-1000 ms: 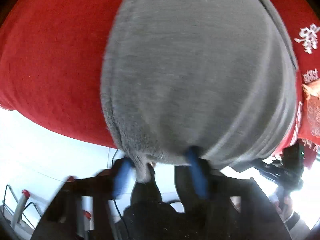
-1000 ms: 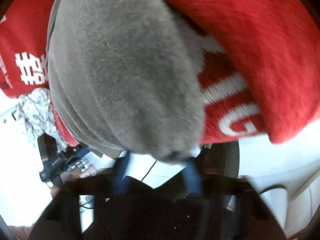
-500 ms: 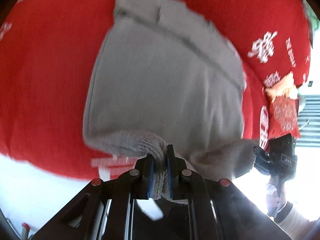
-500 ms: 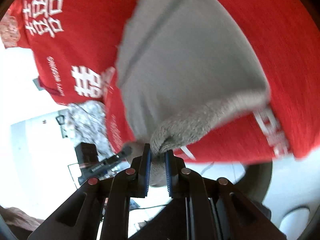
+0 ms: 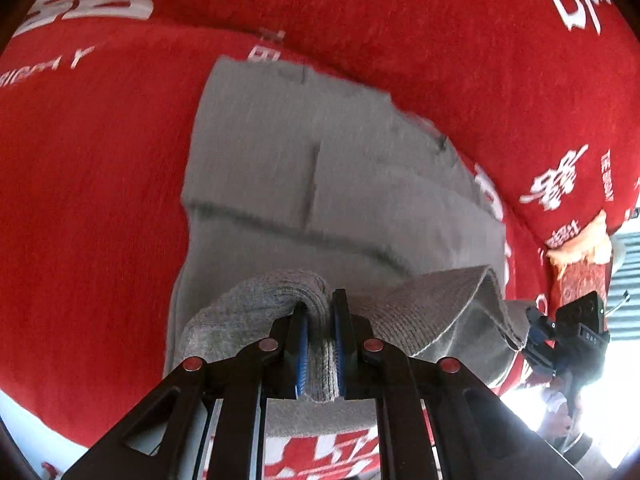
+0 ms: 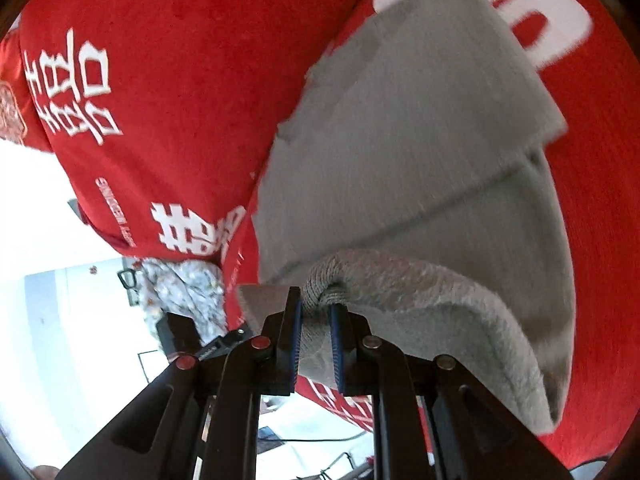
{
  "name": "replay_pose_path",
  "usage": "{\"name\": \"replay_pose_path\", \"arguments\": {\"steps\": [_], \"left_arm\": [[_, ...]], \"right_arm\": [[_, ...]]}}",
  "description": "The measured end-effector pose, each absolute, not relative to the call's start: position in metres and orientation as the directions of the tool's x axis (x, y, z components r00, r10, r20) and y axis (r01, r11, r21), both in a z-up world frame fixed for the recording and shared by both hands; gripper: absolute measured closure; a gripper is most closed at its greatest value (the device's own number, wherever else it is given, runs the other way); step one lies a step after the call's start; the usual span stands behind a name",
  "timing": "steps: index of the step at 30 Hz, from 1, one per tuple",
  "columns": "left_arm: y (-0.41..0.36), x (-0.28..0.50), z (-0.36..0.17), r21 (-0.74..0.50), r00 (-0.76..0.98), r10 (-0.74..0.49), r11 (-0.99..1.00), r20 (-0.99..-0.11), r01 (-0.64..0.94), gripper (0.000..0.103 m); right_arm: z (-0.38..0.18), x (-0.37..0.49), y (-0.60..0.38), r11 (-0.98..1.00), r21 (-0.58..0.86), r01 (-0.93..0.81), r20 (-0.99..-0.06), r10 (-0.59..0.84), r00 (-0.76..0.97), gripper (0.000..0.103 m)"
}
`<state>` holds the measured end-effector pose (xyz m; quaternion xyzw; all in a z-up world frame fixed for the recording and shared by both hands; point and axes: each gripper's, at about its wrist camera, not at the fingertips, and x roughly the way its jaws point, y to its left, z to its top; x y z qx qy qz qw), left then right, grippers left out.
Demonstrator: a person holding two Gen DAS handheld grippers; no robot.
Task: Fold small clothes
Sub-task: 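Fold the lifted hem over the sweater body toward the collar with both grippers, then open both grippers and release the folded hem onto the sweater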
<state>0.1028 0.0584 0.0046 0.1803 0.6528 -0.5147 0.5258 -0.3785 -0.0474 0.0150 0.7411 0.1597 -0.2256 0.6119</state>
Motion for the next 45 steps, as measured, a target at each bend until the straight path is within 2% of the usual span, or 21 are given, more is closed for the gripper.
{"name": "replay_pose_path", "arguments": {"steps": [4,8,15,18,19,21,23,24,28,30,34,38,39,42,45], "left_arm": [[0.024,0.111,0.017,-0.497,-0.363,-0.365,0.402,-0.857,0.769,0.091],[-0.011,0.128,0.009,-0.472,-0.325,-0.374,0.427,-0.869,0.771,0.091],[-0.057,0.133,-0.026,-0.370,-0.245,-0.294,0.527,-0.924,0.765,0.091],[-0.063,0.131,-0.022,-0.344,-0.235,-0.264,0.531,-0.935,0.774,0.090],[-0.064,0.131,-0.016,-0.346,-0.233,-0.271,0.524,-0.934,0.778,0.090],[-0.062,0.132,-0.001,-0.359,-0.228,-0.302,0.511,-0.926,0.781,0.090],[-0.057,0.135,0.012,-0.366,-0.219,-0.328,0.503,-0.919,0.783,0.090],[-0.055,0.137,0.019,-0.366,-0.209,-0.341,0.501,-0.916,0.784,0.090],[-0.050,0.138,0.031,-0.355,-0.198,-0.347,0.479,-0.917,0.803,0.090],[-0.052,0.126,0.021,-0.331,-0.212,-0.299,0.440,-0.931,0.835,0.090],[-0.062,0.092,-0.013,-0.269,-0.212,-0.187,0.368,-0.959,0.890,0.090],[-0.078,0.082,-0.042,-0.185,-0.137,-0.146,0.399,-0.980,0.898,0.090],[-0.082,0.087,-0.045,-0.165,-0.111,-0.150,0.427,-0.983,0.889,0.090],[-0.090,0.113,-0.050,-0.174,-0.098,-0.171,0.517,-0.980,0.838,0.090],[-0.094,0.136,-0.047,-0.128,-0.041,-0.165,0.569,-0.986,0.812,0.090]], "right_arm": [[0.028,-0.375,-0.082,-0.188,0.857,0.479,-0.499,-0.071,0.864,0.089],[0.029,-0.367,-0.124,-0.175,0.853,0.491,-0.509,-0.075,0.858,0.089],[-0.026,-0.358,-0.175,-0.331,0.794,0.510,-0.555,-0.051,0.830,0.086],[-0.040,-0.360,-0.181,-0.381,0.778,0.499,-0.555,-0.043,0.831,0.084],[-0.040,-0.361,-0.182,-0.391,0.781,0.487,-0.546,-0.047,0.837,0.083],[-0.039,-0.364,-0.184,-0.392,0.789,0.473,-0.536,-0.064,0.842,0.069],[-0.032,-0.371,-0.188,-0.388,0.796,0.465,-0.536,-0.094,0.839,0.061],[-0.028,-0.374,-0.190,-0.385,0.801,0.458,-0.531,-0.104,0.841,0.061],[0.000,-0.366,-0.194,-0.257,0.796,0.547,-0.581,-0.076,0.810,0.062],[0.007,-0.354,-0.195,-0.172,0.771,0.614,-0.626,-0.022,0.780,0.070],[-0.007,-0.325,-0.198,-0.073,0.688,0.722,-0.719,0.070,0.692,0.072],[-0.027,-0.319,-0.207,-0.036,0.592,0.805,-0.803,0.069,0.593,0.072],[-0.030,-0.321,-0.210,-0.038,0.578,0.815,-0.813,0.066,0.579,0.076],[-0.036,-0.335,-0.217,-0.073,0.574,0.815,-0.815,0.041,0.578,0.081],[-0.041,-0.350,-0.221,-0.110,0.591,0.799,-0.802,0.029,0.597,0.081]]}}
